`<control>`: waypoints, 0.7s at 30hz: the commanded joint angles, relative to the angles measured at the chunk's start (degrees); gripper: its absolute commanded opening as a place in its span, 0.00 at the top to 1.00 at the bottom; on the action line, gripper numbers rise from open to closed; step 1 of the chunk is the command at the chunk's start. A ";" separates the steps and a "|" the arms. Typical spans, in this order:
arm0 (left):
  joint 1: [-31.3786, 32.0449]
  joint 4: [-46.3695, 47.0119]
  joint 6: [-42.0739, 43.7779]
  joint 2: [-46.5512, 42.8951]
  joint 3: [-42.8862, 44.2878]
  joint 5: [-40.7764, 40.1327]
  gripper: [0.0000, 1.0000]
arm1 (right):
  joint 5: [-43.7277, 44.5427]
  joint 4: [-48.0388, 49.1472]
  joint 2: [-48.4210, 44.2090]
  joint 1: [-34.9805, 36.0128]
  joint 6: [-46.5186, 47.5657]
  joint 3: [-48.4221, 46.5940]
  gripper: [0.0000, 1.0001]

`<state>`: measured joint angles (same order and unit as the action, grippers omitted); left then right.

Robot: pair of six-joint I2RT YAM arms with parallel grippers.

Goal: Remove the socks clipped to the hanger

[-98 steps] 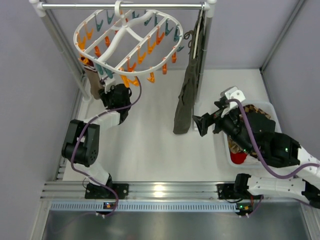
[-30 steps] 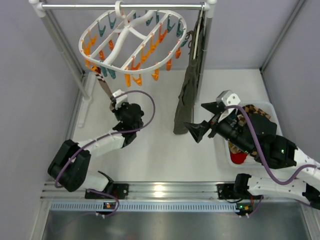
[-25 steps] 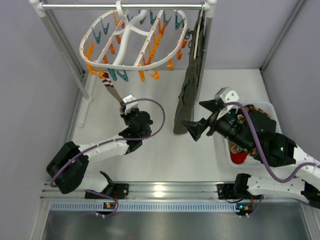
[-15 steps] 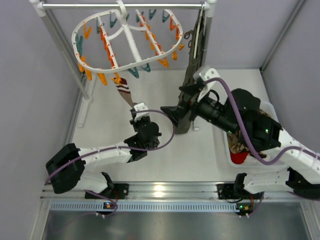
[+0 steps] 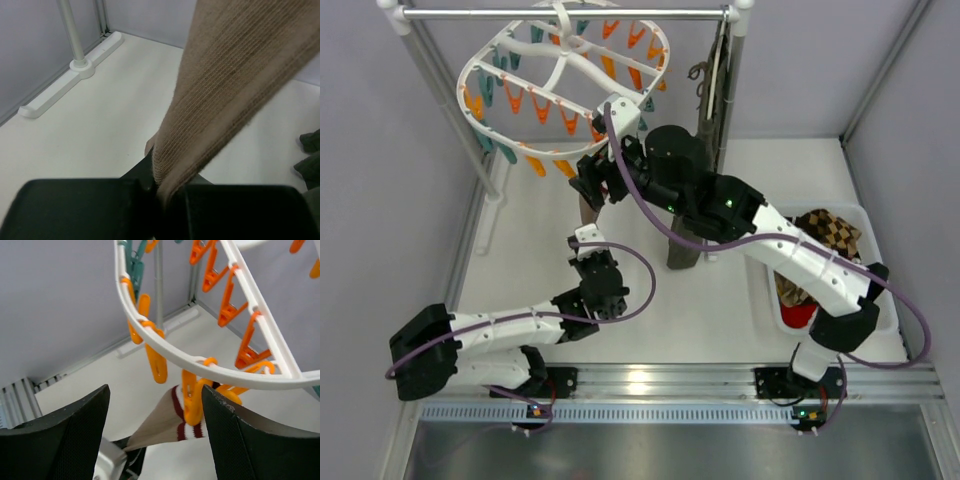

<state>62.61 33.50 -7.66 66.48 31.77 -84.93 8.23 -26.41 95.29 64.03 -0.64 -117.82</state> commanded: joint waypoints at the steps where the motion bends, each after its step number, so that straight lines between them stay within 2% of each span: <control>1: 1.98 2.71 -1.74 -0.91 -1.09 -0.15 1.00 | -0.23 2.59 0.95 -3.82 -0.94 -3.21 0.29; 12: 3.57 2.72 -3.85 1.28 -1.18 2.48 1.00 | -1.72 2.51 0.86 -5.67 -1.37 -1.71 0.30; 21: 4.89 2.63 -3.68 2.08 -0.39 4.24 1.00 | -11.12 6.45 2.53 -5.76 -2.25 -1.01 0.38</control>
<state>66.63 33.47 -10.48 68.14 30.44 -81.47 1.74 -25.26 97.58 58.59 -2.00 -117.86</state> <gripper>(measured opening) 0.026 0.620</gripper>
